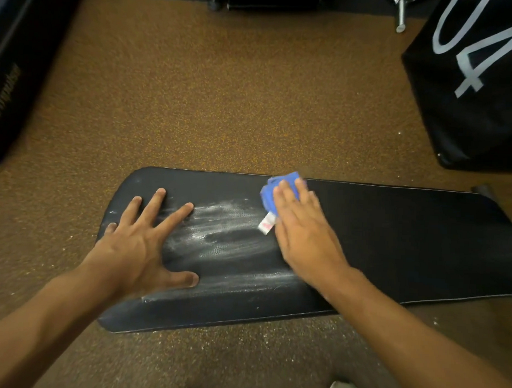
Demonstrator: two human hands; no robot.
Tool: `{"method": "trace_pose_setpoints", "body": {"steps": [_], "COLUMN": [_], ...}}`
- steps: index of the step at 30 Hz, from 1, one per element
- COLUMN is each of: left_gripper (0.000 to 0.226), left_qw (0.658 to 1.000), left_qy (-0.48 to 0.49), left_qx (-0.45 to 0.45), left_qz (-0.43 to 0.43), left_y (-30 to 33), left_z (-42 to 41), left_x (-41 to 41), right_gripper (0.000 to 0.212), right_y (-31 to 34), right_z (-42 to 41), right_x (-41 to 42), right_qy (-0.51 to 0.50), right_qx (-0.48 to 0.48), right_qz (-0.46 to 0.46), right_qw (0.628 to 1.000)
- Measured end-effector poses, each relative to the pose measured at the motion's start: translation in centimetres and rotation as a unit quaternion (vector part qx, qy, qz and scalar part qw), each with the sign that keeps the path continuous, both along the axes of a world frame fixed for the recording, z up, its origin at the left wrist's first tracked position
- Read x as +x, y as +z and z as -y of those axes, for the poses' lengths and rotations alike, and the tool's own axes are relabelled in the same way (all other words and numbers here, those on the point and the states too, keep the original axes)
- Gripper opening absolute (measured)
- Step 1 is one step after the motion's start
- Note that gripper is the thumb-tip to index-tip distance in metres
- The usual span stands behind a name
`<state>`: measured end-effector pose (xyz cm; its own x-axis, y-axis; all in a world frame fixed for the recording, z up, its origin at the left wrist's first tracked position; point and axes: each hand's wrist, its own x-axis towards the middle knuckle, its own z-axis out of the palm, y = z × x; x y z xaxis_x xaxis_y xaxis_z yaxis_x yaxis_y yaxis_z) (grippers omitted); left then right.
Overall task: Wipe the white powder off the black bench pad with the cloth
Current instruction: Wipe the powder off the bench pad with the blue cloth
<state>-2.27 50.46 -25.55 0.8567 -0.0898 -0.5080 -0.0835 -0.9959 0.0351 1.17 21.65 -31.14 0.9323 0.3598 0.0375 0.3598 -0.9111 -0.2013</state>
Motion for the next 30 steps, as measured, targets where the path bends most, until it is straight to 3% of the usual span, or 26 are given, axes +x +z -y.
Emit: {"method": "trace_pose_setpoints", "body": {"steps": [4,7,9,11,16,18,21,23,25,30], "left_gripper": [0.126,0.127,0.127,0.128,0.126,0.127,0.128,0.128,0.128,0.128], "left_qw": [1.0,1.0,1.0,1.0,1.0,1.0,1.0,1.0,1.0,1.0], "left_qy": [-0.002,-0.003,-0.006,-0.004,0.001,-0.006,-0.006,-0.003,-0.004,-0.006], "left_qx": [0.0,-0.002,-0.002,-0.007,-0.004,-0.001,-0.004,-0.01,-0.01,-0.007], "left_qz": [-0.002,0.002,0.002,0.0,-0.008,-0.006,-0.001,0.0,0.0,-0.002], "left_y": [0.2,0.1,0.0,-0.2,0.0,-0.1,-0.2,-0.3,-0.3,-0.1], "left_z": [0.1,0.0,0.0,0.0,-0.2,-0.2,-0.3,-0.2,-0.1,-0.1], "left_x": [0.0,-0.1,-0.1,-0.1,0.0,0.0,-0.1,-0.1,-0.1,0.0], "right_gripper": [0.056,0.056,0.057,0.057,0.057,0.057,0.056,0.055,0.054,0.056], "right_y": [0.4,0.2,0.2,0.3,0.6,0.5,0.1,0.1,0.0,0.5], "right_z": [4.6,6.7,4.4,1.0,0.8,3.9,5.8,3.6,0.4,-0.2], "right_x": [-3.8,-1.6,0.6,1.4,-4.5,-5.0,-2.1,-0.2,0.1,-5.3], "right_qy": [0.135,0.051,-0.044,-0.076,0.129,0.148,0.067,-0.025,-0.056,0.125], "right_qx": [-0.045,-0.045,-0.014,0.009,-0.035,-0.045,-0.05,-0.018,0.009,-0.027], "right_qz": [-0.014,-0.002,-0.017,-0.018,-0.006,0.004,0.011,-0.004,-0.006,-0.008], "right_qw": [0.99,0.998,0.999,0.997,0.991,0.988,0.996,1.0,0.998,0.992]}}
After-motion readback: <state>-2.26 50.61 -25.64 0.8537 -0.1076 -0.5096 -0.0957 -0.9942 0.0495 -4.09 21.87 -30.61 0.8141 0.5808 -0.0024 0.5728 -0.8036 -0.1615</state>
